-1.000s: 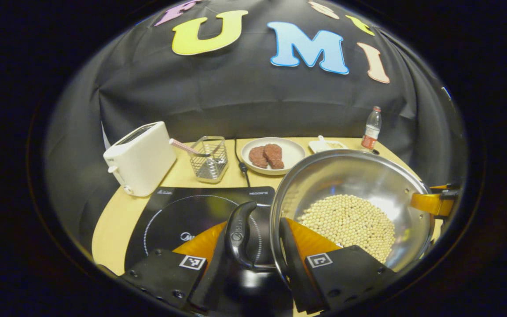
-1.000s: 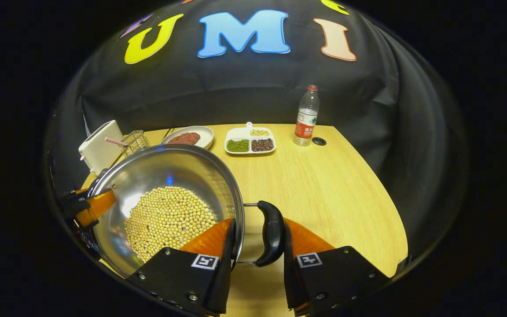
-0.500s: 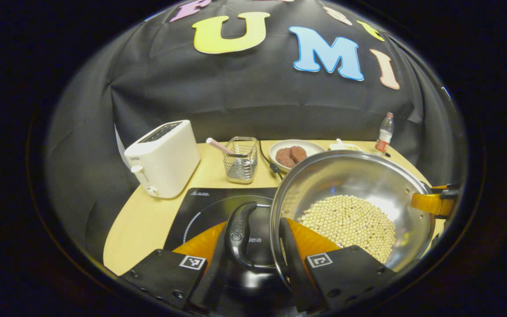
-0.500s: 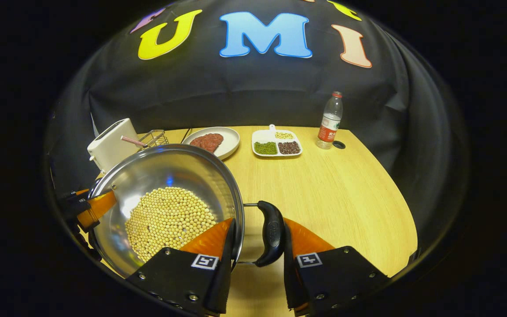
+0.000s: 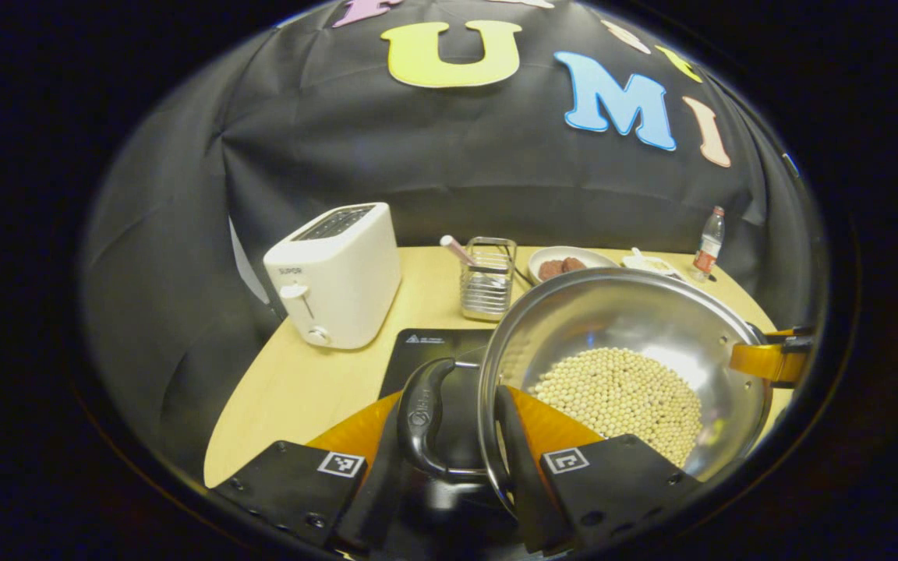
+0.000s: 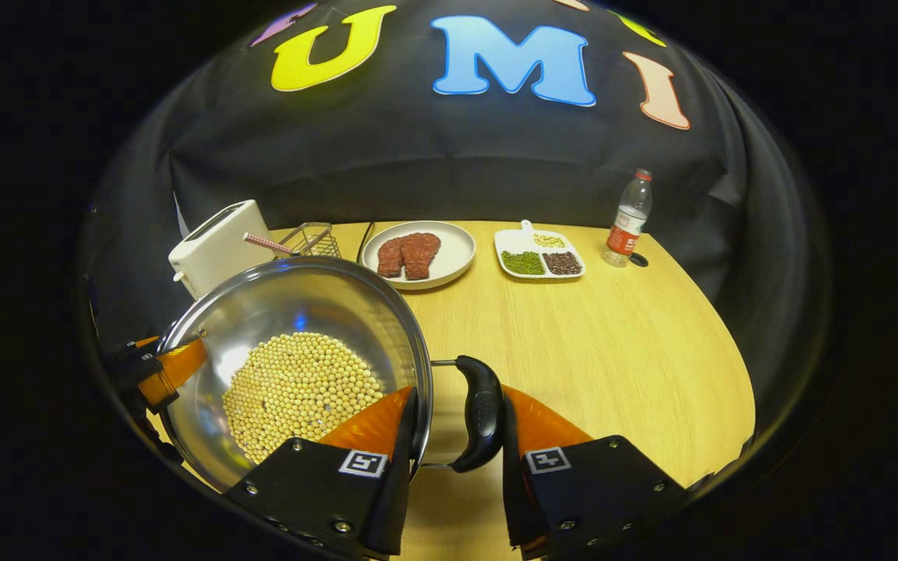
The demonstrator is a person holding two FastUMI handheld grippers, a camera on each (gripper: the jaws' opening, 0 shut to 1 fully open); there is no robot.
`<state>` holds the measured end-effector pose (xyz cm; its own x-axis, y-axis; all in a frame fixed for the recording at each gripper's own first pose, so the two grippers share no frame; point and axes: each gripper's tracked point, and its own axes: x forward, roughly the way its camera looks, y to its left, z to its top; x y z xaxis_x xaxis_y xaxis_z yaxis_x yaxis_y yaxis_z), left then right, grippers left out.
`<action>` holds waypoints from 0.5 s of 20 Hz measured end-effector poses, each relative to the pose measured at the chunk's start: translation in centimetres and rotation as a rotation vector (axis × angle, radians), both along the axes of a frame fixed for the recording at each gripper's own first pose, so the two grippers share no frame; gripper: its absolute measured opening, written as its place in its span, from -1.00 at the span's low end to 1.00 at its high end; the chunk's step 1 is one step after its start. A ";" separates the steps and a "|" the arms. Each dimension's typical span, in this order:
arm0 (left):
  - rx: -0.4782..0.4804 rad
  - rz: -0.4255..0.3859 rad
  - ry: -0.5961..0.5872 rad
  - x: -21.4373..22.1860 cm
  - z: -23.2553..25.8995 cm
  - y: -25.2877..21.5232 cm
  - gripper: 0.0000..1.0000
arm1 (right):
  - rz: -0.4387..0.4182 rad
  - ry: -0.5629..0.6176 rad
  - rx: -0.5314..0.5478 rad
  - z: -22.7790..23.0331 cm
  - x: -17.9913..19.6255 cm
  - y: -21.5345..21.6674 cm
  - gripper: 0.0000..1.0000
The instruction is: First push the handle of the pot to place it horizontally, then grasp the pot with both hands and set it on the induction cooktop.
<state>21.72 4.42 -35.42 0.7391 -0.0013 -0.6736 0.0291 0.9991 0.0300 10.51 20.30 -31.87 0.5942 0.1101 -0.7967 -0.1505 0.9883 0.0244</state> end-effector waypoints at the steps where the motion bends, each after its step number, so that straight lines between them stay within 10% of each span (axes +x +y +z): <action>1: 0.004 0.007 0.001 -0.1 -0.1 0.5 0.46 | 0.009 0.004 0.000 -0.2 0.1 0.7 0.00; 10: 0.013 0.062 0.028 -0.3 -0.9 3.1 0.38 | 0.056 0.018 0.005 -1.0 0.6 5.8 0.00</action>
